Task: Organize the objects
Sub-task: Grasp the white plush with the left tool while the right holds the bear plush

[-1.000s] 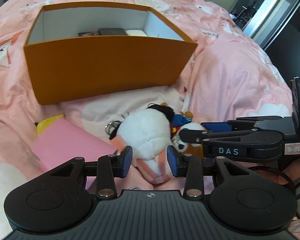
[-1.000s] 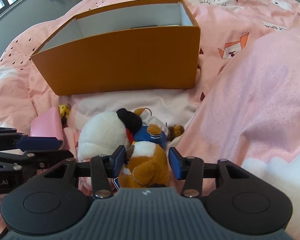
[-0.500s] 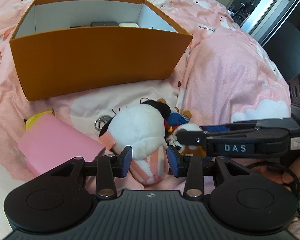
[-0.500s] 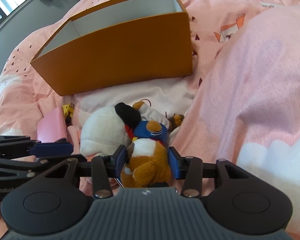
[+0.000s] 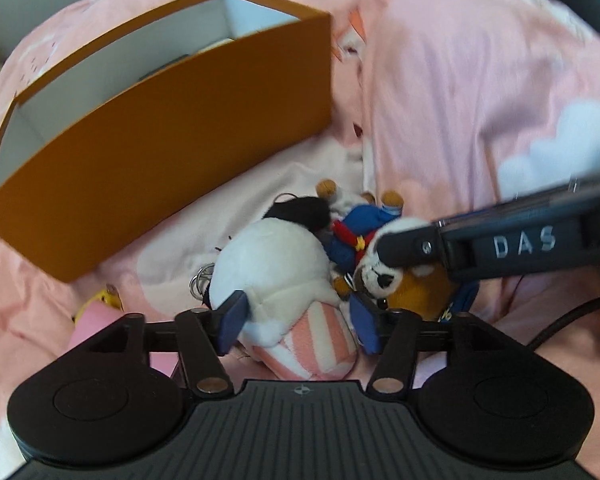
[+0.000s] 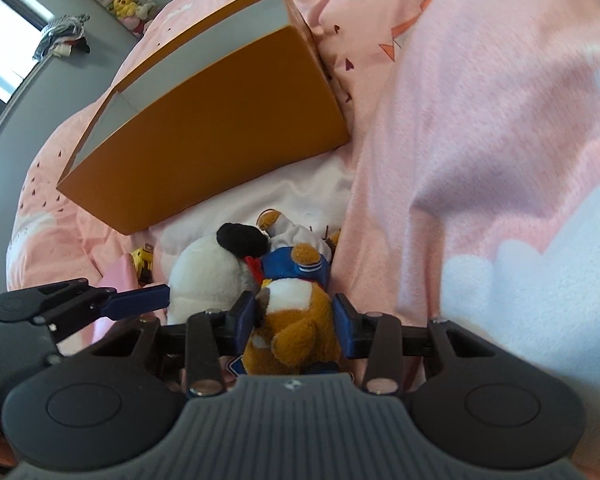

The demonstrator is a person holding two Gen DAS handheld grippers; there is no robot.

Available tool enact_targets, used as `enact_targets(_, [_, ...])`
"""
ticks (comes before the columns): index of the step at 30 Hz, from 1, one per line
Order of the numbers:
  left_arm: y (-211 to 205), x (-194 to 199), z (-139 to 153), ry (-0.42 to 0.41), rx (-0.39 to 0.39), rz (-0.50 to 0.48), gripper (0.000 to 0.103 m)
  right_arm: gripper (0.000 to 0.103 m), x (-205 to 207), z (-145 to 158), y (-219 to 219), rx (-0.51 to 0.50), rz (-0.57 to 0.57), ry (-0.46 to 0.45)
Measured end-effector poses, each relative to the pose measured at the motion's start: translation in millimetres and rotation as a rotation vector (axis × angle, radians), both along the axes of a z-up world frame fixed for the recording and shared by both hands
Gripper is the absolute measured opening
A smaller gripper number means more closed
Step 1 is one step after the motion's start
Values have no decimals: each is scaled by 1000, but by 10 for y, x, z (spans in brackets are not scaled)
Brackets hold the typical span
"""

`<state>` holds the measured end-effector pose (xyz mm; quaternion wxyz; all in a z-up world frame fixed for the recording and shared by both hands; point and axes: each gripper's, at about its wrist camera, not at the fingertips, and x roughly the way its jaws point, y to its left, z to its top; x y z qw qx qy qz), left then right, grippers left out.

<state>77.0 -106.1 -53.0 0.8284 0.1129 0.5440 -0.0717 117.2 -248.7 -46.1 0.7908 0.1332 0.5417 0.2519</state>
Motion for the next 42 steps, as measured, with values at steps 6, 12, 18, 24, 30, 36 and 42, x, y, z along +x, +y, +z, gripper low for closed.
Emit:
enact_targets(6, [-137, 106, -174, 12, 172, -65, 75, 45, 25, -32, -76, 46, -16, 37])
enact_targets(12, [-4, 150, -138, 3, 164, -54, 73, 52, 55, -85, -16, 57, 21, 63])
enact_targets(18, [337, 41, 67, -49, -35, 67, 70, 48, 102, -154, 98, 85, 88, 109])
enact_targets(24, [712, 11, 262, -111, -388, 195, 69, 45, -15, 233, -7, 111, 30, -76])
enact_targets(30, [894, 154, -15, -24, -614, 299, 69, 45, 69, 286, -56, 10, -39, -142])
enact_targets(36, [882, 137, -26, 4, -553, 322, 73, 46, 171, 102, -110, 52, -66, -77])
enact_targets(42, [822, 46, 147, -73, -335, 335, 74, 47, 105, 128, -40, 45, -45, -100])
